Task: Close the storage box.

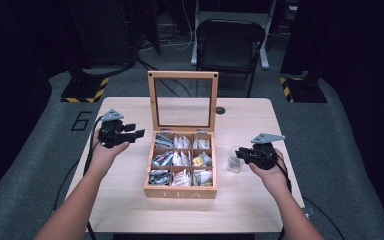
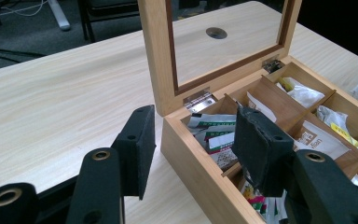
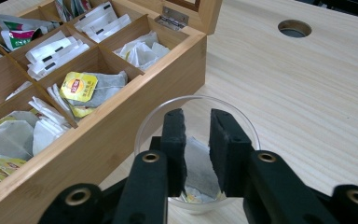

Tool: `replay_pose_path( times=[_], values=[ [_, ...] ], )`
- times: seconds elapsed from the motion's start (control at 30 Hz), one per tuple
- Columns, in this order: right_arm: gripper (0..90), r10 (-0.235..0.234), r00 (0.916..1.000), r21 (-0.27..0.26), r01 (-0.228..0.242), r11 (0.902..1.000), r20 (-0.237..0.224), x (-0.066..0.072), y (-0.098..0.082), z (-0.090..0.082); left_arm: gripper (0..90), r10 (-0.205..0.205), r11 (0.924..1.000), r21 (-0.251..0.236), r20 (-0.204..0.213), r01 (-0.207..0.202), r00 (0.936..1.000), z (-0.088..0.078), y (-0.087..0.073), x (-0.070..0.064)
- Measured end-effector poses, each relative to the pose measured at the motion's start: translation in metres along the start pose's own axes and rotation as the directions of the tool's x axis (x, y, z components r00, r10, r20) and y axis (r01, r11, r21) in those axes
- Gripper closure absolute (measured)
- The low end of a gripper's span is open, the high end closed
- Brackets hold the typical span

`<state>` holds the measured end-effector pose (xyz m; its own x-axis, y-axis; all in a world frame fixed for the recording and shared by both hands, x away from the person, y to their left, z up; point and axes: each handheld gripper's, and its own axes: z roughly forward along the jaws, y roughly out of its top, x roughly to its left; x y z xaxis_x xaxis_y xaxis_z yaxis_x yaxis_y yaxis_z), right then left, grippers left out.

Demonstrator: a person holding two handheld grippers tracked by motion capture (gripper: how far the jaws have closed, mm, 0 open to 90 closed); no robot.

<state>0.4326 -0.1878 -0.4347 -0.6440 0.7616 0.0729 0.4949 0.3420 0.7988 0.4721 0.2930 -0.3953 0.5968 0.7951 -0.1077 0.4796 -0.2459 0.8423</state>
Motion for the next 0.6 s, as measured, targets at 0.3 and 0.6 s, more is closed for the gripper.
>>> replay_pose_path(
  times=[0.3, 0.6],
  values=[
    [55.3, -0.004, 0.9994, -0.001, 0.004, 1.0000, -0.034, 0.006, 0.011, 0.000, 46.5, -0.006, 1.0000, 0.000, -0.006, 0.006, 1.0000, -0.001, -0.001, 0.001],
    [38.7, -0.004, 0.9978, 0.010, 0.004, 0.9999, -0.067, 0.013, 0.028, 0.002, 42.8, 0.001, 0.9999, 0.014, -0.005, -0.001, 1.0000, 0.001, 0.000, 0.001]
  ],
)
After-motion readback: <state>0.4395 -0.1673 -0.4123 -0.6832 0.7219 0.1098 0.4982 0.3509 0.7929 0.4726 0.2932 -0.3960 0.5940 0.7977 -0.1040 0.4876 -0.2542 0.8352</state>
